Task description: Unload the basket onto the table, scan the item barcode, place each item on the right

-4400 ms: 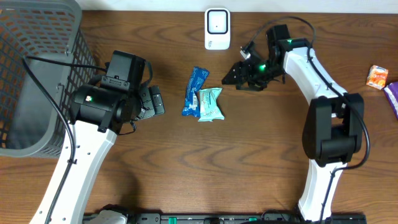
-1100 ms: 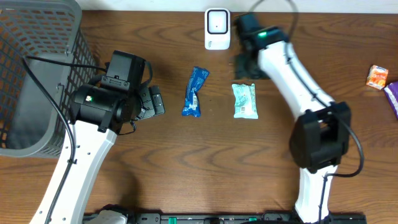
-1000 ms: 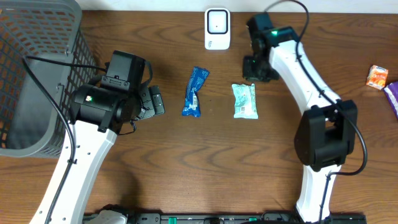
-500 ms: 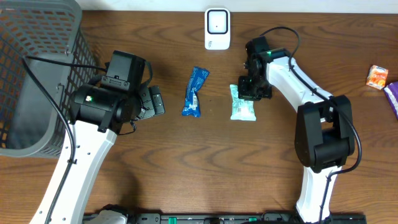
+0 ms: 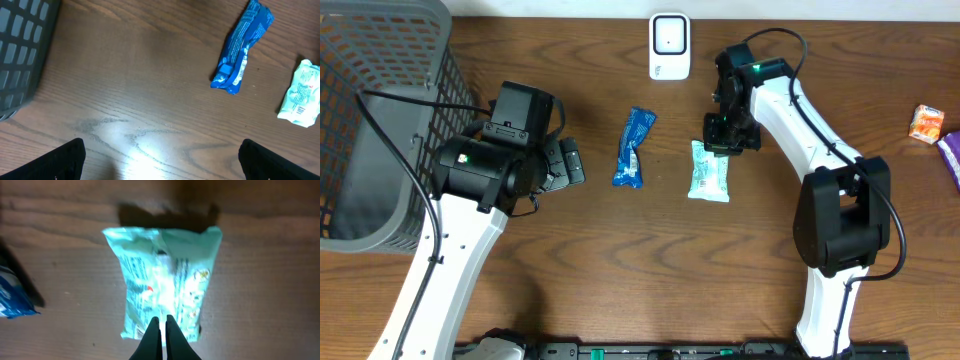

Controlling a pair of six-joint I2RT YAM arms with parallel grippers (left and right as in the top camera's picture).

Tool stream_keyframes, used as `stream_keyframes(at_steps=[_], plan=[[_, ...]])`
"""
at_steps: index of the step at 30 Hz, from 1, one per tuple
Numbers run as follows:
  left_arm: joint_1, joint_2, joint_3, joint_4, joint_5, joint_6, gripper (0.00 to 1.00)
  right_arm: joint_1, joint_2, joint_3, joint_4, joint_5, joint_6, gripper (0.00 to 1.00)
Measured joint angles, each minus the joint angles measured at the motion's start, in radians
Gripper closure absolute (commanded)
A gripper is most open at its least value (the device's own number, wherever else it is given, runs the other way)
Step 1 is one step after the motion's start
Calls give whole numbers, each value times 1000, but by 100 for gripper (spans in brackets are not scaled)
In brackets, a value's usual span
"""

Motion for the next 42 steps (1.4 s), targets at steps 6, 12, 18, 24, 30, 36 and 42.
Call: stream_keyframes(at_steps=[6, 12, 18, 24, 30, 36, 42], plan=[[0, 0, 0, 0, 0, 0, 2, 16, 0, -55, -28, -14, -2, 99], [0, 0, 0, 0, 0, 0, 2, 73, 0, -164, 49, -24, -2, 99], [0, 0, 0, 0, 0, 0, 2, 102, -20, -223, 126, -19, 10, 99], [0, 0, 0, 0, 0, 0, 2, 102, -18, -191, 76, -37, 11, 99], [0, 0, 0, 0, 0, 0, 2, 69, -19, 8, -17, -37, -14, 57], [0, 0, 0, 0, 0, 0, 2, -6, -29, 64, -45, -25, -23, 7], [0, 0, 0, 0, 0, 0, 2, -43, -29, -12, -29, -14, -26, 1]])
